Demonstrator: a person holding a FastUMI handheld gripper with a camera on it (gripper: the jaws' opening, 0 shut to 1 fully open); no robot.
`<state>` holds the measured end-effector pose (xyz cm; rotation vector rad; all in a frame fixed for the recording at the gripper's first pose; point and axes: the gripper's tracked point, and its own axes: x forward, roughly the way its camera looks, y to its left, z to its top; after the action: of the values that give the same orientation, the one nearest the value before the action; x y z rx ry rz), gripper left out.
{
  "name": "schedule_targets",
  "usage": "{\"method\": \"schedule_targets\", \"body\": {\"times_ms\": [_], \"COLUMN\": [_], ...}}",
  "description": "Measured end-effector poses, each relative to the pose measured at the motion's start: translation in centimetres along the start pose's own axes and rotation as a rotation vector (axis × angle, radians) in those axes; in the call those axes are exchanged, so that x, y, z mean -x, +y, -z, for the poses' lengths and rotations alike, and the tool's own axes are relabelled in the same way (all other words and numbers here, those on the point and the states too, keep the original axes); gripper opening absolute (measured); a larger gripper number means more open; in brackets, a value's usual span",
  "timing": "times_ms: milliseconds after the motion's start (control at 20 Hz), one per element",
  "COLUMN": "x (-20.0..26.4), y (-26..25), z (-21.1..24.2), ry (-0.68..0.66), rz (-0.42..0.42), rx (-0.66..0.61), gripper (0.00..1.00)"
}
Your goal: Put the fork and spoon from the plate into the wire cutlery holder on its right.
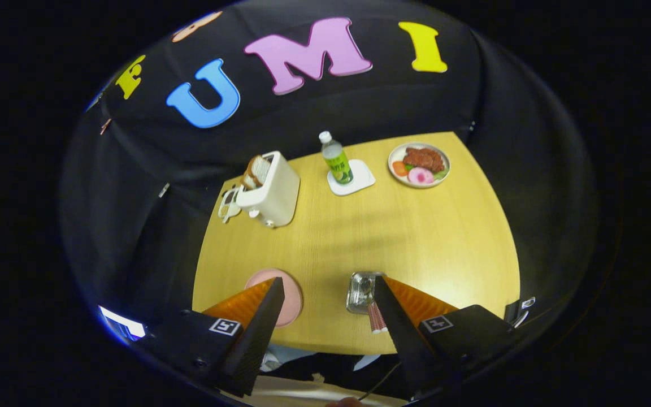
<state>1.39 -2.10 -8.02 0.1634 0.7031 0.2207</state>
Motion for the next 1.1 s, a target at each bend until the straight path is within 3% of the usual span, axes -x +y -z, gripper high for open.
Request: {"method": "schedule_targets", "body": {"times_ms": [650,800,950,1100], "x": [8.9,9.4,8.9,8.4], "y": [7.7,8.7,9.1,10.8], "z": [-5.8,-5.6,-3.8,-2.5], "ry": [-0.641,-0.711,-0.697,-0.7], "rz": [0.087,0.111,0.136,0.088], "rx": [0.143,0.189,0.196,0.191], "gripper": [0.99,0.99,0.99,0.99]}}
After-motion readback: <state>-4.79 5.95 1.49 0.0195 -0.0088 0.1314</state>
